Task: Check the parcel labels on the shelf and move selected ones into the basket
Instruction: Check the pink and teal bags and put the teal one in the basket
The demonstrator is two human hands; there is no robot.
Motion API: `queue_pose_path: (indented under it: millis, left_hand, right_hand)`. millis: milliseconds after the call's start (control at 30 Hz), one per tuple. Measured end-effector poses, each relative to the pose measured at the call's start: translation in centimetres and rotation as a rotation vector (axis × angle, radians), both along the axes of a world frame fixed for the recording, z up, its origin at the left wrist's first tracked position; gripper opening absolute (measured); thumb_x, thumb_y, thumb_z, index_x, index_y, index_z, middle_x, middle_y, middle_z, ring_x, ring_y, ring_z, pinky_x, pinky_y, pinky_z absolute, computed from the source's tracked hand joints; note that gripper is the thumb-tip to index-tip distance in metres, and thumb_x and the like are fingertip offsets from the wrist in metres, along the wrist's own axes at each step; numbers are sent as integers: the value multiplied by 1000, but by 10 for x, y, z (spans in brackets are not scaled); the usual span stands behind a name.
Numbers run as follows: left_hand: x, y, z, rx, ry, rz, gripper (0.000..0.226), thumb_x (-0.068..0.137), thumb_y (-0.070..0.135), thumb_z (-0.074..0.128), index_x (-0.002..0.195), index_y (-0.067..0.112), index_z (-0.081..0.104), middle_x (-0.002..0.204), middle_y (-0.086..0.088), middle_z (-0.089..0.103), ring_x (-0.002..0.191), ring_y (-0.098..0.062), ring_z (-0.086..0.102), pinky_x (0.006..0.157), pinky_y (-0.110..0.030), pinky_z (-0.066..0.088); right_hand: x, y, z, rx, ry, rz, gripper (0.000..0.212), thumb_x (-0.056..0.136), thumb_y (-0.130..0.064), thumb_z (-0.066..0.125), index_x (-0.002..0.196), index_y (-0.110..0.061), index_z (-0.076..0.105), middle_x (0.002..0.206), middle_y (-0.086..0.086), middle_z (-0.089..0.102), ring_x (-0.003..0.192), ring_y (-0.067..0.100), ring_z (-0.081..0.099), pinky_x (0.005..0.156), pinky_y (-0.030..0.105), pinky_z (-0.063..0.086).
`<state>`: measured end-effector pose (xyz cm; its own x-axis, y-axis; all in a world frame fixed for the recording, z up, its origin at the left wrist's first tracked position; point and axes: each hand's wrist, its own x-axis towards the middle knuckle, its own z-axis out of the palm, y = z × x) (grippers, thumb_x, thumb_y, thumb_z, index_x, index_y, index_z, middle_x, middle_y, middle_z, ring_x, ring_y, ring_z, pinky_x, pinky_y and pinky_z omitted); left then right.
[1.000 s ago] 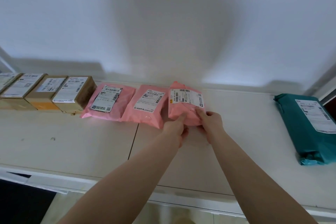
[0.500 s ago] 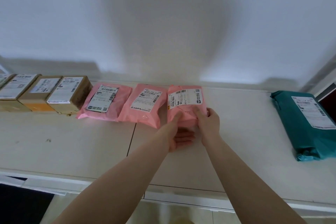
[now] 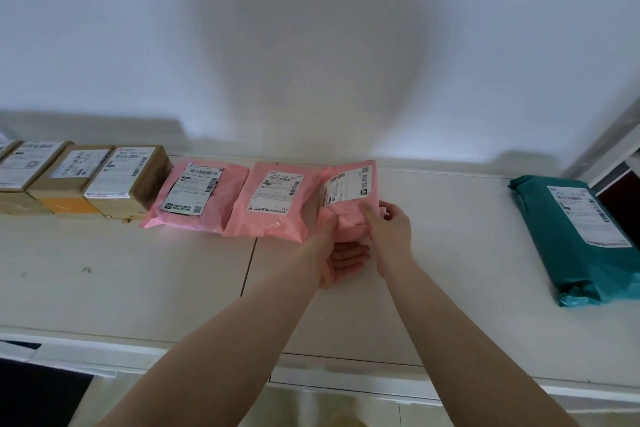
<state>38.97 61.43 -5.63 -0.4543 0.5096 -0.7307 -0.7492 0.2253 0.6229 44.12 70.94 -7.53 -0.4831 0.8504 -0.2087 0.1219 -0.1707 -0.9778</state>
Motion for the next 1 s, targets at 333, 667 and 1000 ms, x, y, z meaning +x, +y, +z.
queue_pose_path:
  millis: [333,667,1000]
  left_hand:
    - [5,0,3,30,9,-49,67,89,65,45,82,4,74,75,-14,71,59,-22,68,58,-28,58]
    - [9,-1,5,-2,17,-66,70,86,70,47,75,6,73,74,-12,71,61,-23,67,63,-29,57]
    - [24,-10,17,20,5,-113,73,84,73,45,111,10,71,110,-16,72,78,-24,72,50,-28,57]
  right_hand:
    - [5,-1,4,-87,-5,28,24,85,-31,73,71,-12,65,75,11,71,66,24,63,62,36,48]
    - [4,-1,9,-117,-11,27,24,87,-25,71,70,-12,61,63,3,63,50,15,54,47,25,40]
    - [16,-6,19,-105,-59,26,31,84,-36,74,99,-8,69,77,0,68,60,11,60,52,22,43]
